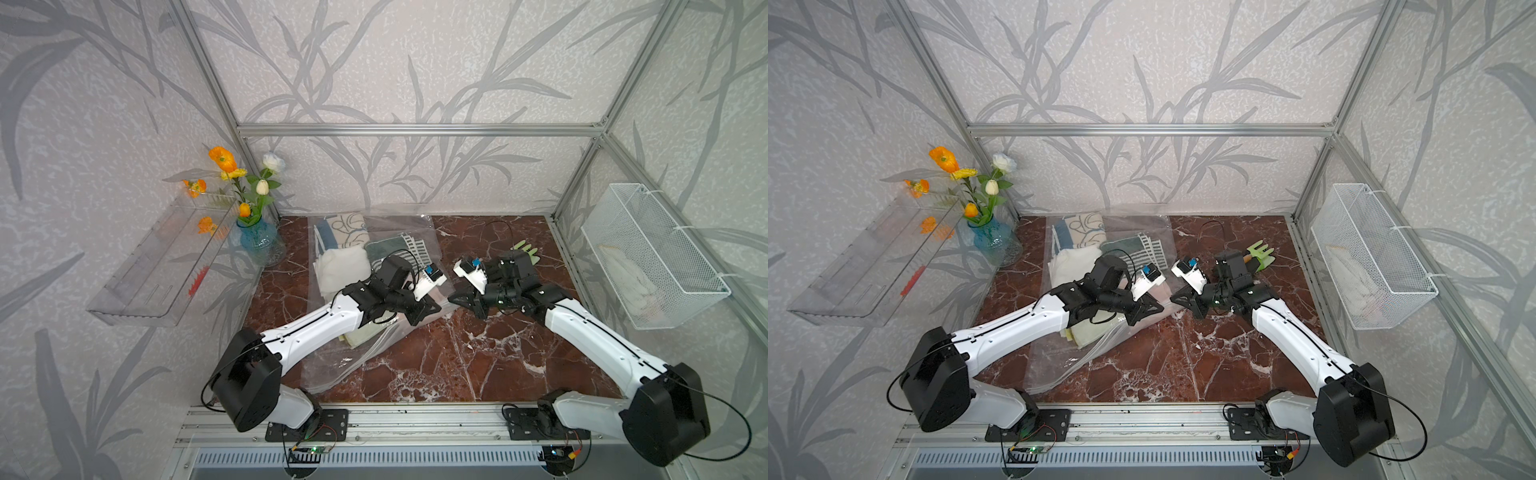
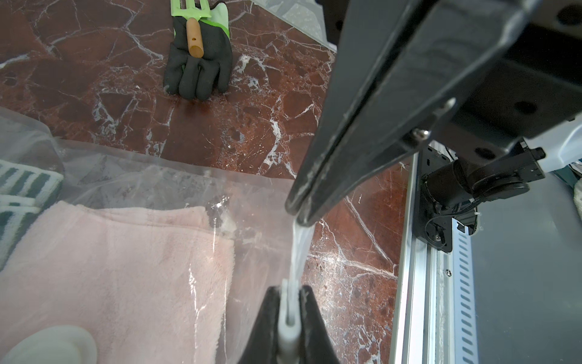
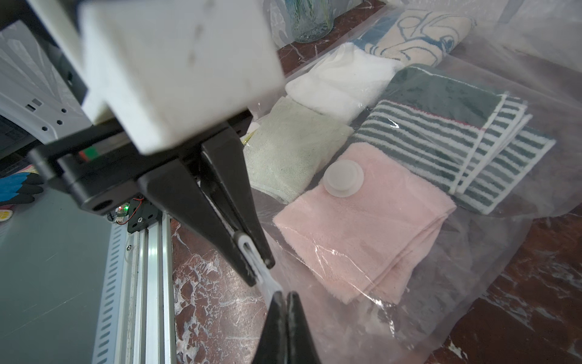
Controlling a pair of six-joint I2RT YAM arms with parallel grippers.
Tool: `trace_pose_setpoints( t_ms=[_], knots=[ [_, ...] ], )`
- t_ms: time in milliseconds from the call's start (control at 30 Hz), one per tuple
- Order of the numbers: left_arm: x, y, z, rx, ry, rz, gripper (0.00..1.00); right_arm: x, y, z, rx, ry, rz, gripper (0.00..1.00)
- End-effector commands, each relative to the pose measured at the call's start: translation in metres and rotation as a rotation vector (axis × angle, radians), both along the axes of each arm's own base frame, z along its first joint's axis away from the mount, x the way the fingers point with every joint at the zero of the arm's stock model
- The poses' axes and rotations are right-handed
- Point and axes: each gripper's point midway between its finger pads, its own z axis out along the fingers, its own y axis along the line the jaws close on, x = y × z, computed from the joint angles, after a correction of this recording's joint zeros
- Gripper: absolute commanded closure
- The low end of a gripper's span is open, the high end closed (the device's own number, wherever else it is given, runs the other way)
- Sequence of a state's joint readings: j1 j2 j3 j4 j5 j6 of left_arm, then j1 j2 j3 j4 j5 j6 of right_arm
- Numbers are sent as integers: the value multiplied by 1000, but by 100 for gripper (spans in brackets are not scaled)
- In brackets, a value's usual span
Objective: Place the folded towel into the vacuum bag
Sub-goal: Close the vacuum bag at the center of the board.
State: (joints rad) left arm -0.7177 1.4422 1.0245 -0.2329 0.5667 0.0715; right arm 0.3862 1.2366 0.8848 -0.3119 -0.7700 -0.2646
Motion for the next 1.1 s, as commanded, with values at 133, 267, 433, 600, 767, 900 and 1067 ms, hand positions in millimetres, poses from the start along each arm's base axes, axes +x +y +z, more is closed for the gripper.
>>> trace_pose_setpoints(
  t_ms=[133, 267, 433, 600, 767, 900, 1067],
  knots=[
    [-11, 41, -34, 197, 73, 84, 98, 19, -22, 10, -1, -45, -124, 100],
    [-8, 31, -24, 149, 67, 69, 98, 9, -10, 11, 56, -15, -47, 100],
    [-1, 13, -3, 49, 51, 54, 99, -11, 4, 3, 70, -3, 33, 61],
    [-4, 8, 3, 14, 51, 30, 99, 0, 3, -11, 17, -3, 22, 55],
    [-6, 6, 4, 4, 57, 19, 99, 9, 13, -8, 12, -15, 48, 56],
    [1, 4, 5, -2, 49, 48, 96, -3, 27, 1, 58, -6, 135, 76],
    [2, 14, 5, 22, 66, 117, 52, -4, 22, 1, 41, 1, 112, 100]
  ],
)
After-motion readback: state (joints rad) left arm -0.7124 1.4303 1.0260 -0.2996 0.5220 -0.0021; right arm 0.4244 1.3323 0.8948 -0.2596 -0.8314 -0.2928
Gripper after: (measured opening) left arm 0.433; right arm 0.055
